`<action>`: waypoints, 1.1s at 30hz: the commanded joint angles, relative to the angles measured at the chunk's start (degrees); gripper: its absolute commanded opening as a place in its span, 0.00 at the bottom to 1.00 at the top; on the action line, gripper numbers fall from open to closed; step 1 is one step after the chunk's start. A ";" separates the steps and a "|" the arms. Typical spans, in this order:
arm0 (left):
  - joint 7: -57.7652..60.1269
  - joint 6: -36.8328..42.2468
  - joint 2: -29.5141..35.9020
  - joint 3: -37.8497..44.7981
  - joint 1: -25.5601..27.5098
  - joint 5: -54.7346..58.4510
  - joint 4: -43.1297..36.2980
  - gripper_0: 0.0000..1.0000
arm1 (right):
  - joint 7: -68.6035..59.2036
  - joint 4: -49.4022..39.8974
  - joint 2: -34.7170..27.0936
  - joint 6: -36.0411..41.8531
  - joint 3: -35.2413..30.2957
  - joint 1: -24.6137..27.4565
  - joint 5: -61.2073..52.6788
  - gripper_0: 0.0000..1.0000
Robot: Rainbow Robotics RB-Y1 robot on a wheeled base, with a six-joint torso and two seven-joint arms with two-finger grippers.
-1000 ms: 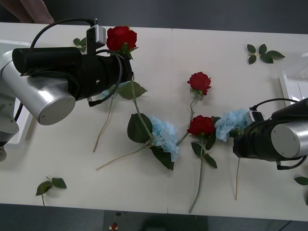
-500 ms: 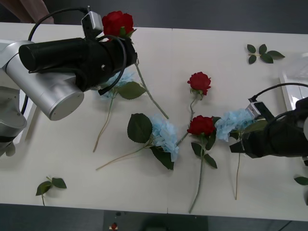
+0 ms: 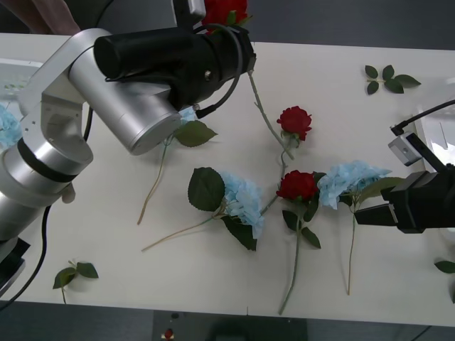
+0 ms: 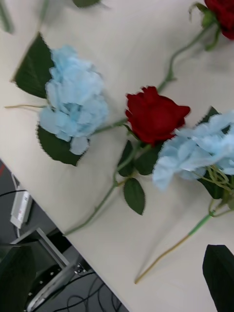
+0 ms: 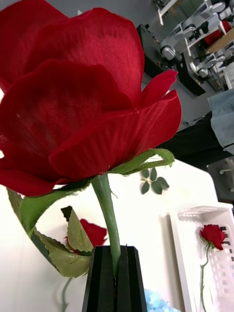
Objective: Put the red flowers into the right box and the blue flowers into the left box
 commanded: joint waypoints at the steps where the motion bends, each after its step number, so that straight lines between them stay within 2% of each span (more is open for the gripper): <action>1: 0.33 -0.61 -5.60 0.19 -5.46 -2.13 4.21 0.00 | 2.01 -1.34 -0.85 1.72 -2.42 -3.08 -5.87 1.00; 7: 0.33 -5.09 -12.63 -0.77 -10.03 -4.76 12.82 0.00 | 0.70 3.67 -0.85 2.25 -3.74 -6.25 -13.08 1.00; 13: 0.41 -11.07 -17.90 -1.39 -11.96 -6.17 18.10 0.00 | -0.45 8.59 -0.85 2.07 -4.27 -11.08 -14.14 1.00; 20: 0.41 -15.11 -20.54 -1.92 -11.96 -6.96 18.27 0.00 | -1.76 15.44 -1.55 2.07 -7.08 -17.15 -12.99 1.00; 25: 0.50 -16.43 -20.63 -3.76 -11.96 -7.93 18.27 0.00 | -2.03 21.60 -4.80 2.25 -8.22 -20.84 -12.99 1.00; 33: 0.50 -16.52 -20.63 -4.29 -11.96 -8.01 18.27 0.00 | -2.20 25.11 -9.46 2.33 -8.75 -22.42 -14.05 1.00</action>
